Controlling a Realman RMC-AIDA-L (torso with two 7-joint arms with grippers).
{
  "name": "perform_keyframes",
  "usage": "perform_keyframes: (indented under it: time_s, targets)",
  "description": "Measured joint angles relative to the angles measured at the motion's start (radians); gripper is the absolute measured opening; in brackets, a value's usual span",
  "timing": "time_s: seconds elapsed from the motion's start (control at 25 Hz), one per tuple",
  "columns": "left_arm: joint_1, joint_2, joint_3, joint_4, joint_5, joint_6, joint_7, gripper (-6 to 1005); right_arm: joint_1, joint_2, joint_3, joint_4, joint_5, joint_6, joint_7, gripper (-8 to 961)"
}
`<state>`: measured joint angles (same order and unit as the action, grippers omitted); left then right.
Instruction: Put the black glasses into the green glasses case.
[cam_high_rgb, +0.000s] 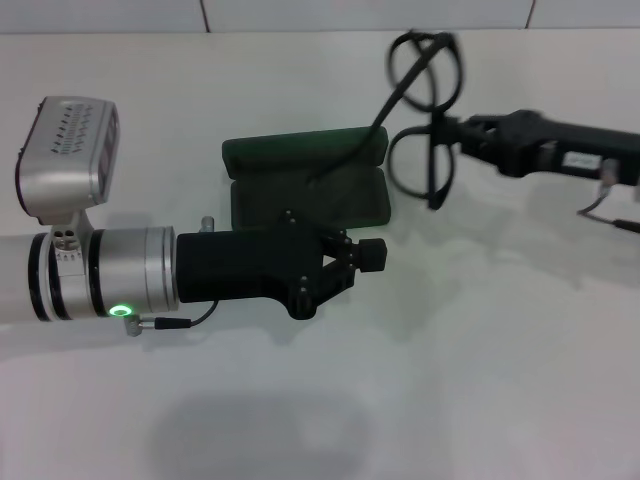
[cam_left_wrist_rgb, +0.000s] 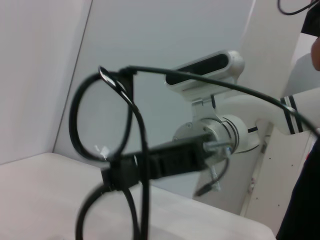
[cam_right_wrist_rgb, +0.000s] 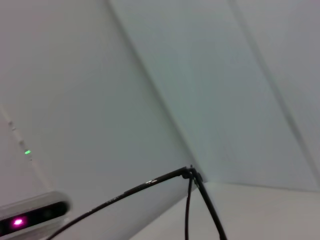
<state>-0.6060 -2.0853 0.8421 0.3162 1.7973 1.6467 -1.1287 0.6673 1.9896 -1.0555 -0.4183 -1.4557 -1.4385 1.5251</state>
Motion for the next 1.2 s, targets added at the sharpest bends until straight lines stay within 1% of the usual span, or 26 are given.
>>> perform_keyframes:
  time_s: [0.12,0.24,0.32,0.4,0.48,0.6,0.72,0.88,1.0,1.2]
  targets:
    - [0.000,0.000,0.000,0.001,-0.001,0.004,0.001,14,-0.035,-0.031,0.029,0.000,0.000,0.000,0.000,37]
    - [-0.001,0.001,0.000,0.001,-0.005,0.004,0.001,15,-0.068,-0.053,0.033,0.003,0.002,0.013,-0.001,37]
    - [-0.001,0.003,0.000,0.001,-0.010,0.004,0.001,15,-0.084,-0.061,0.032,0.003,-0.002,0.030,-0.001,37]
    - [-0.001,0.005,0.000,0.002,-0.013,0.004,0.001,16,-0.094,-0.062,0.027,0.003,-0.018,0.053,-0.003,37]
    - [-0.001,0.006,0.000,0.003,-0.017,0.004,0.001,16,-0.097,-0.056,0.027,0.003,-0.047,0.077,-0.006,37]
    - [-0.001,0.007,0.000,0.003,-0.031,0.016,0.001,17,-0.097,-0.039,0.024,0.003,-0.070,0.107,-0.026,37]
    - [0.000,0.008,0.000,0.003,-0.039,0.038,0.001,18,-0.100,-0.010,0.025,0.004,-0.071,0.136,-0.074,37]
    - [0.000,0.008,0.000,0.003,-0.059,0.060,0.001,19,-0.089,0.012,0.008,0.011,-0.087,0.160,-0.089,37]
    - [-0.003,0.008,0.000,0.003,-0.066,0.086,0.006,19,-0.079,0.023,0.006,0.014,-0.102,0.161,-0.092,37]
    - [-0.010,0.006,0.005,0.003,-0.066,0.084,0.011,21,-0.056,0.027,-0.032,0.018,-0.108,0.154,-0.092,37]
